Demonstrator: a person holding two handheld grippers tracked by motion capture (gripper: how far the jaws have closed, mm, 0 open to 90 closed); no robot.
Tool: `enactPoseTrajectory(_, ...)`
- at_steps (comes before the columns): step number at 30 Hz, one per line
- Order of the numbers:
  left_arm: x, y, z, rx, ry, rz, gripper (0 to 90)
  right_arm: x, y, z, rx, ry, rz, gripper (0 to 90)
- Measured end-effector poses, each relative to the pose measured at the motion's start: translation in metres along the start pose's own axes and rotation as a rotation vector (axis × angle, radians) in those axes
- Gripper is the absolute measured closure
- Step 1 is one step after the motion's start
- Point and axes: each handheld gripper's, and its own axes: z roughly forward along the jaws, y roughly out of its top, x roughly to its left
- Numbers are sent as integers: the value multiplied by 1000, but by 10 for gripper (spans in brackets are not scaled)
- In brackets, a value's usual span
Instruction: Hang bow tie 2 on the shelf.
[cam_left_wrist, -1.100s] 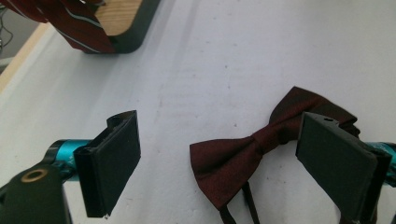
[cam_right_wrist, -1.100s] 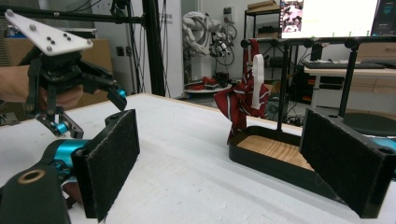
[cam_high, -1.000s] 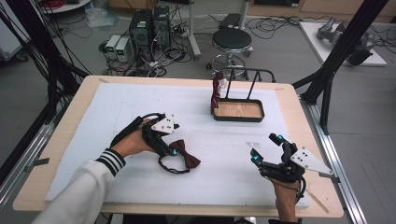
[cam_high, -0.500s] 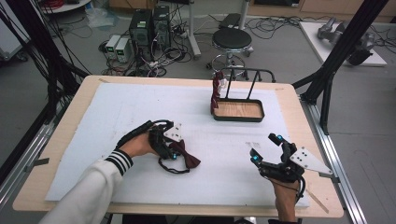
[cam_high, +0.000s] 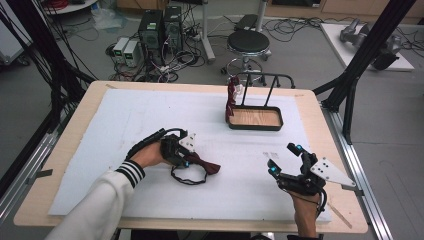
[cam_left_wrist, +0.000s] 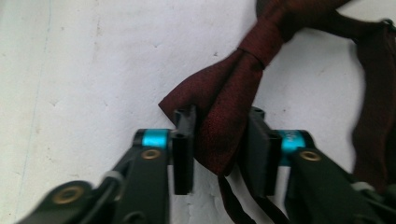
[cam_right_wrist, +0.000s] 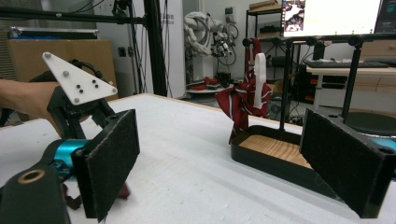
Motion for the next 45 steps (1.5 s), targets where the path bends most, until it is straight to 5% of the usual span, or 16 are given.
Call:
enactPoseTrajectory(11, -1, 2, -6, -35, 6, -35, 784, 0, -1, 1, 3, 1, 2, 112)
enactPoseTrajectory(29, -3, 9, -24, -259, -16, -130, 784, 2, 1, 7, 33, 24, -26, 112)
enactPoseTrajectory(37, -1, 12, -30, -334, -84, -221, 791, 7, 8, 16, 58, 78, -58, 112)
enactPoseTrajectory(45, -1, 18, -32, -350, -97, -234, 791, 14, 22, 33, 110, 172, -109, 112)
